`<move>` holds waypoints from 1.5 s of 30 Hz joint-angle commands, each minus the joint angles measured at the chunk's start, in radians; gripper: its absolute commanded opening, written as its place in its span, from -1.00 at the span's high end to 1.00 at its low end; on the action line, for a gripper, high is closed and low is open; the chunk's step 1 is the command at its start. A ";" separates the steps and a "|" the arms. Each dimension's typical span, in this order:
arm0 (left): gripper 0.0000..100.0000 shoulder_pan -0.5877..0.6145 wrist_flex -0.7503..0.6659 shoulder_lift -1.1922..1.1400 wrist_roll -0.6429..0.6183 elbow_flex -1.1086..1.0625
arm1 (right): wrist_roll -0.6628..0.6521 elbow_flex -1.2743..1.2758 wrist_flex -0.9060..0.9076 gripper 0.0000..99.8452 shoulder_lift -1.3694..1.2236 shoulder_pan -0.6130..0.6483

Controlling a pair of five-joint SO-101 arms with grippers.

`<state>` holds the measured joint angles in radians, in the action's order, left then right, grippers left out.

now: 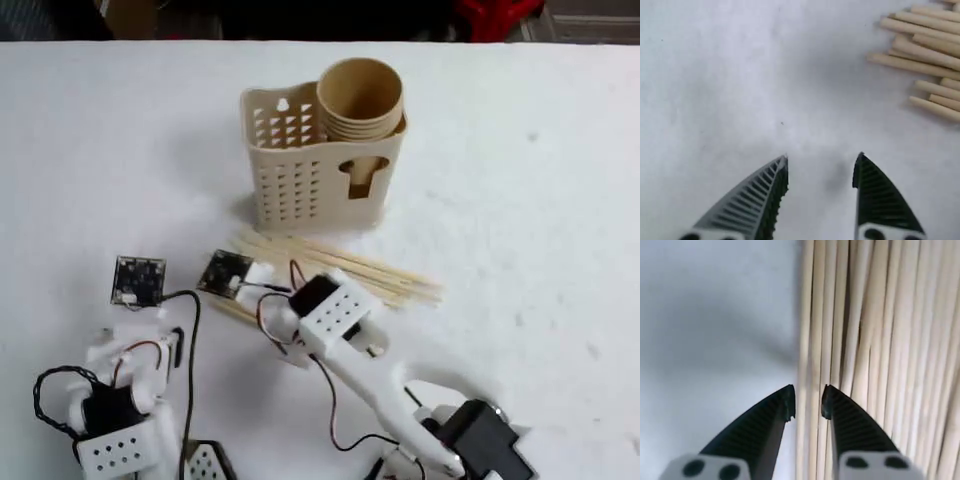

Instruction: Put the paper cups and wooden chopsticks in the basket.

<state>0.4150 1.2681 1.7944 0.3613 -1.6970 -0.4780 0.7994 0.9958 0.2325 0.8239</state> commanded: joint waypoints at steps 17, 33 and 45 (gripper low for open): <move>0.56 0.007 0.002 0.005 0.005 0.003 | 0.005 0.037 -0.110 0.83 -0.067 -0.024; 0.56 0.007 0.002 0.005 0.005 0.003 | 0.011 -0.057 -0.016 0.97 -0.064 -0.110; 0.56 0.007 0.002 0.005 0.005 0.003 | 0.015 -0.066 0.047 0.97 0.137 -0.148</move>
<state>0.4150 1.2681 1.7944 0.3613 -1.6970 -0.4749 0.7702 1.0050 0.2432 0.6828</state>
